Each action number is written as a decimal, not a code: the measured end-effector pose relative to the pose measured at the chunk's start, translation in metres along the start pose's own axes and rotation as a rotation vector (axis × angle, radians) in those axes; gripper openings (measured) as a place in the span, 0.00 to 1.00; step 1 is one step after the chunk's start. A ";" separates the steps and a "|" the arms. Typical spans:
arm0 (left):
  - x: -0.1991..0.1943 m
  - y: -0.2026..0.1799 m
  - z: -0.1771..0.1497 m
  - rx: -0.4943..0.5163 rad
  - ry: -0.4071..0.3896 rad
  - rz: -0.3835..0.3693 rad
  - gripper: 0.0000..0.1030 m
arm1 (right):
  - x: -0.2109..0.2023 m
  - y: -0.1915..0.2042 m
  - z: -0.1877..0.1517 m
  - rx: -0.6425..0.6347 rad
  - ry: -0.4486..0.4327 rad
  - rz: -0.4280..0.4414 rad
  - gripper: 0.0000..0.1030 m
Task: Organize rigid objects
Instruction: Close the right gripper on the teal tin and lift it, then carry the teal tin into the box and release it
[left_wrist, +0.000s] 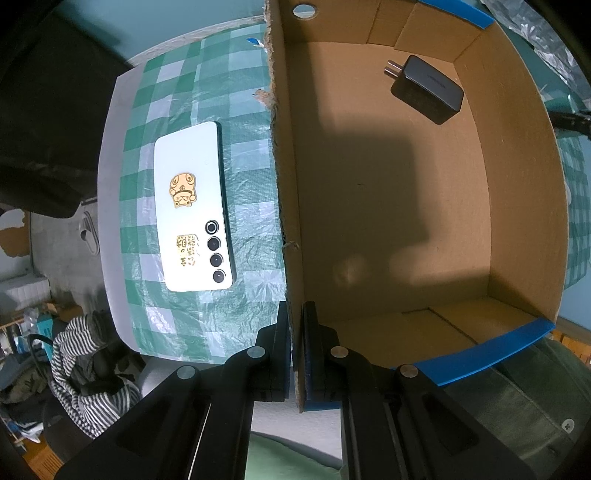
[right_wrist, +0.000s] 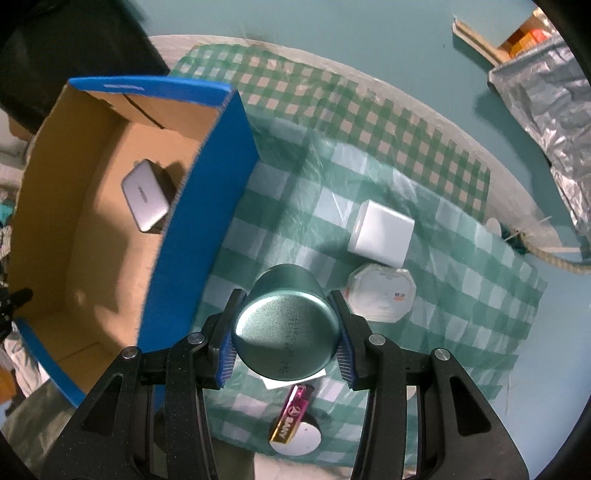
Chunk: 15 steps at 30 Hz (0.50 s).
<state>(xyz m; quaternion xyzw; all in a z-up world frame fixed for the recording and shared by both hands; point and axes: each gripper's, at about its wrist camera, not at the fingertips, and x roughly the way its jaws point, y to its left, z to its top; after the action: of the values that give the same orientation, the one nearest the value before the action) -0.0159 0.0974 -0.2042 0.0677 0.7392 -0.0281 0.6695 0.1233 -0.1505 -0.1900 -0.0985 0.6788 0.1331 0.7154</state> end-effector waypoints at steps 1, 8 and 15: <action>0.000 0.000 0.000 0.000 0.000 0.000 0.06 | -0.005 0.002 0.001 -0.004 -0.008 -0.002 0.43; -0.001 -0.001 -0.001 0.005 0.001 0.000 0.06 | -0.037 0.014 0.014 -0.040 -0.063 -0.003 0.43; -0.002 -0.001 -0.001 0.000 -0.001 -0.001 0.06 | -0.061 0.030 0.030 -0.087 -0.104 -0.002 0.43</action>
<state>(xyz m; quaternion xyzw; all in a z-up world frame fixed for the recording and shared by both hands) -0.0174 0.0964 -0.2021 0.0674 0.7388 -0.0283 0.6699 0.1389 -0.1157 -0.1265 -0.1230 0.6344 0.1666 0.7447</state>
